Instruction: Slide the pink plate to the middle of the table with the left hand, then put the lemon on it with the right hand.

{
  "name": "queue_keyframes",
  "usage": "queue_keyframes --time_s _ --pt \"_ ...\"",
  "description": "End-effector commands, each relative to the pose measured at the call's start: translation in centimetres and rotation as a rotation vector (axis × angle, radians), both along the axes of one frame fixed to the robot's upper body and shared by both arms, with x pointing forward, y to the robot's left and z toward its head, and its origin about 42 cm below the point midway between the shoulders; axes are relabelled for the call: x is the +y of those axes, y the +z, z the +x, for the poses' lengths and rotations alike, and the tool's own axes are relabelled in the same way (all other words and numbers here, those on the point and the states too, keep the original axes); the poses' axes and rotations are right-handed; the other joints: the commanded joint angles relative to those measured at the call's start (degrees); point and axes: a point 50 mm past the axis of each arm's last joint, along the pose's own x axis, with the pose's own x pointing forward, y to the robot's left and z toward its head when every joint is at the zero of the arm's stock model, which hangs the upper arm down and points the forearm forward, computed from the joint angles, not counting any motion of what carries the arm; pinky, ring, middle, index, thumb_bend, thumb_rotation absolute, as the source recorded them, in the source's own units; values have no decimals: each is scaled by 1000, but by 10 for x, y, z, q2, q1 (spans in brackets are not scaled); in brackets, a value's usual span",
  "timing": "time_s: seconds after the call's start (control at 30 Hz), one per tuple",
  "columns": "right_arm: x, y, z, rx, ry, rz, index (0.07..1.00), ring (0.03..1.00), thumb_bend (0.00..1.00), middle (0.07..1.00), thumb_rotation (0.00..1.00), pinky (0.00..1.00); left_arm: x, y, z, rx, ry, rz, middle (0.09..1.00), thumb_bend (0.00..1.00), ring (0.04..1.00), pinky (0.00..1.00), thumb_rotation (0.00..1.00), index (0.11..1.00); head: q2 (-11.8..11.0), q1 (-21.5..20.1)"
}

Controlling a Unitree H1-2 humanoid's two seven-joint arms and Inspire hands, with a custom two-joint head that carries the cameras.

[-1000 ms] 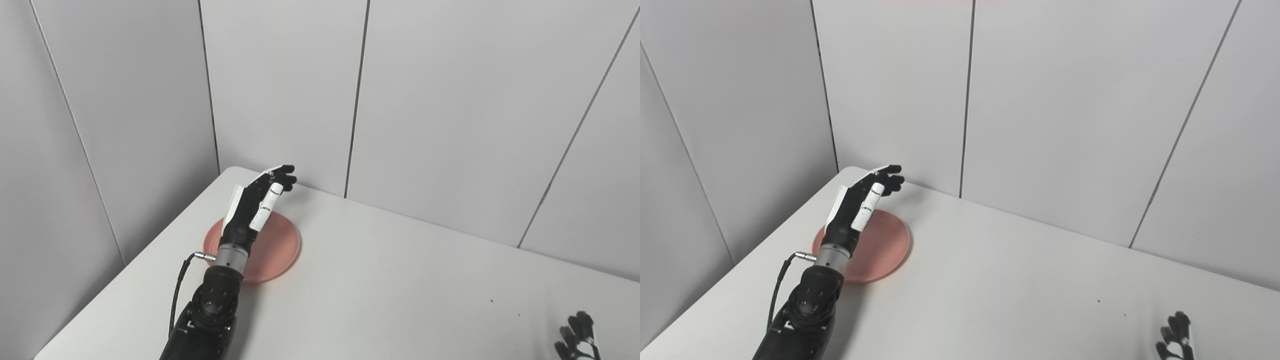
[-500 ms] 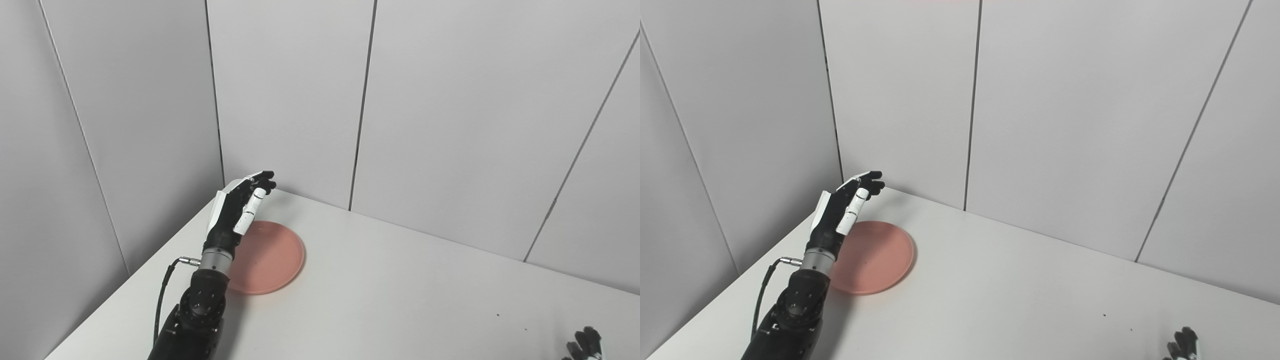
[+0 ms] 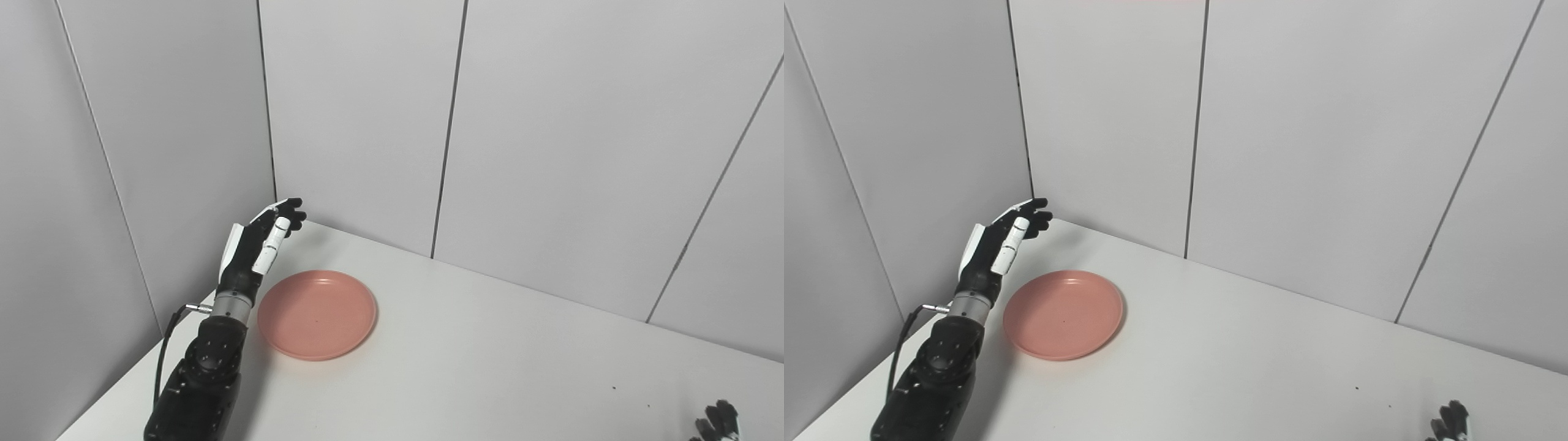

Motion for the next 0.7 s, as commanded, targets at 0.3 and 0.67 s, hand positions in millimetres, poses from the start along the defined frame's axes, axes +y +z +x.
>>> queue_keyframes --time_s 0.3,0.67 --pt "0 18 1 -72 10 -9 1000 1000 306 1000 1000 1000 28 1 4 12 25 -31 746 620 761 808 1000 762 6 -1" --pt "-2 18 -1 -70 8 -12 1000 1000 337 1000 1000 1000 27 -20 8 30 15 -82 772 619 784 818 1000 779 10 2"
